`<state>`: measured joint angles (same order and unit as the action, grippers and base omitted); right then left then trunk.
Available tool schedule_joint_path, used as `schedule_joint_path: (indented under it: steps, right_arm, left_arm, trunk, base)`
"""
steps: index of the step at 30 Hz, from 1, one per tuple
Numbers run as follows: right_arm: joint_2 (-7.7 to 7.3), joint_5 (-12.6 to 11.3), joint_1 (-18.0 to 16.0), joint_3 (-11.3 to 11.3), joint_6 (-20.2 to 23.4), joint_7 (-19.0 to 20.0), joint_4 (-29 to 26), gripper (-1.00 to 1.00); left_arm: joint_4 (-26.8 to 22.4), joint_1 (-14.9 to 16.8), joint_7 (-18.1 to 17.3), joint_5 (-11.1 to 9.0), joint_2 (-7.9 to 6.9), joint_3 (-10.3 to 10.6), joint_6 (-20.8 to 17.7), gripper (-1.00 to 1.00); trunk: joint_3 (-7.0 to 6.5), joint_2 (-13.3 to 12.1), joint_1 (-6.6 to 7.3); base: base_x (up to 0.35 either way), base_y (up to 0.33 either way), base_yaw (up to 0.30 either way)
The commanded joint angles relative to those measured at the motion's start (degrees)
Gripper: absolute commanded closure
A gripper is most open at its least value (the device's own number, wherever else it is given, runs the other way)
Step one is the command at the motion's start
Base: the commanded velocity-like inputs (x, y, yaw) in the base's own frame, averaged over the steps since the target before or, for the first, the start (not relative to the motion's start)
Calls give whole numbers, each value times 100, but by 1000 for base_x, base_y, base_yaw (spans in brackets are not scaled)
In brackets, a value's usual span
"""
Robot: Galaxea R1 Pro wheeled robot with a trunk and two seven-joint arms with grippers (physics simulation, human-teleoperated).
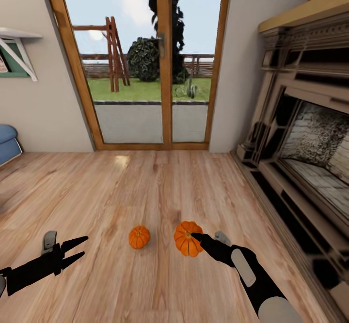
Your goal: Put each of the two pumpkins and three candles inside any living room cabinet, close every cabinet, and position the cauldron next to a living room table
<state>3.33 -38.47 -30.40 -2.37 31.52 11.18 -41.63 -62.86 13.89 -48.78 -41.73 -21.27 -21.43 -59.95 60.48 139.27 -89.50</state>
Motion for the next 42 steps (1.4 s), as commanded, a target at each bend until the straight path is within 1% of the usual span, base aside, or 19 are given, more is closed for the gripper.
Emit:
schedule_joint_path:
  steps: [1, 7, 9, 11, 13, 15, 16, 18, 21, 22, 23, 24, 25, 26, 28, 31, 34, 39, 42]
  right_arm:
    - [1, -38, -1, 0, 3, -11, -3, 100]
    - [1, -38, -1, 3, 10, -11, -93, 100]
    - [1, -38, 13, 73, 8, -21, -420, 100]
    - [-1, -67, 64, 258, 49, -54, -932, 100]
    - [10, -87, 78, 399, 62, -73, -1158, 100]
    - [82, -105, 72, 526, 128, -105, -1386, 100]
    - [97, -107, 69, 544, 171, -116, -1469, 100]
    - [138, -87, 77, 609, 466, -207, -1955, 100]
    - [178, -76, 91, 651, 619, -463, -2222, 100]
    - [182, -82, 94, 652, 638, -503, -2249, 100]
    - [183, -106, 103, 650, 687, -580, -2314, 100]
    - [185, -113, 105, 650, 698, -596, -2327, 100]
    - [196, -128, 109, 657, 716, -631, -2348, 100]
    - [200, -131, 110, 661, 720, -639, -2354, 100]
    - [261, -139, 112, 693, 734, -661, -2372, 100]
    - [360, -135, 113, 831, 722, -690, -2377, 100]
    - [395, -135, 113, 1007, 717, -707, -2377, 100]
    - [404, -142, 113, 1088, 720, -713, -2374, 100]
    - [405, -143, 113, 1098, 723, -714, -2364, 100]
  left_arm:
    - [1, 0, 3, 2, 0, -1, 0, -100]
    - [239, 0, 20, 19, 0, -2, 11, -100]
    - [299, 0, 45, 27, 0, -2, 22, -100]
    - [324, 0, 69, 41, -6, -2, 43, -100]
    - [359, 0, 109, 47, -8, -2, 52, -100]
    - [455, 0, 182, 52, -8, -7, 61, -100]
    - [480, 0, 202, 54, -8, -8, 67, -100]
    - [624, 0, 337, 59, -9, -21, 129, -100]
    - [746, 0, 639, 66, -4, -46, 235, -100]
    - [757, 0, 703, 66, -3, -47, 259, -100]
    - [778, 0, 898, 66, -1, -60, 353, -100]
    - [783, 0, 961, 64, 1, -66, 393, -100]
    - [809, 0, 1139, 58, 6, -78, 525, -100]
    - [825, 0, 1194, 56, 9, -80, 570, -100]
    - [908, 0, 1401, 41, 19, -86, 732, -100]
    - [956, 0, 1508, 25, 38, -86, 809, -100]
    - [966, 0, 1585, 42, 71, -70, 910, -100]
    - [968, 0, 1765, 22, 194, -46, 1211, -100]
    - [968, 0, 1793, 76, 375, -33, 1253, -100]
  trunk:
    - [0, 0, 0]
    - [0, 0, 0]
    - [0, 0, 0]
    - [0, 0, 0]
    - [0, 0, 0]
    - [0, 0, 0]
    - [0, 0, 0]
    - [0, 0, 0]
    - [0, 0, 0]
    - [0, 0, 0]
    - [0, 0, 0]
    - [0, 0, 0]
    - [0, 0, 0]
    - [0, 0, 0]
    - [0, 0, 0]
    - [0, 0, 0]
    - [0, 0, 0]
    - [0, 0, 0]
    - [18, 40, -22]
  base:
    - [330, 0, 10]
    - [330, 0, 3]
    - [330, 0, 0]
    - [330, 0, 0]
    - [330, 0, 0]
    - [330, 0, 0]
    - [330, 0, 0]
    - [330, 0, 0]
    - [330, 0, 0]
    - [330, 0, 0]
    - [330, 0, 0]
    - [330, 0, 0]
    - [330, 0, 0]
    - [330, 0, 0]
    - [330, 0, 0]
    - [330, 0, 0]
    - [328, 0, 0]
    - [140, 0, 0]
    - [19, 0, 0]
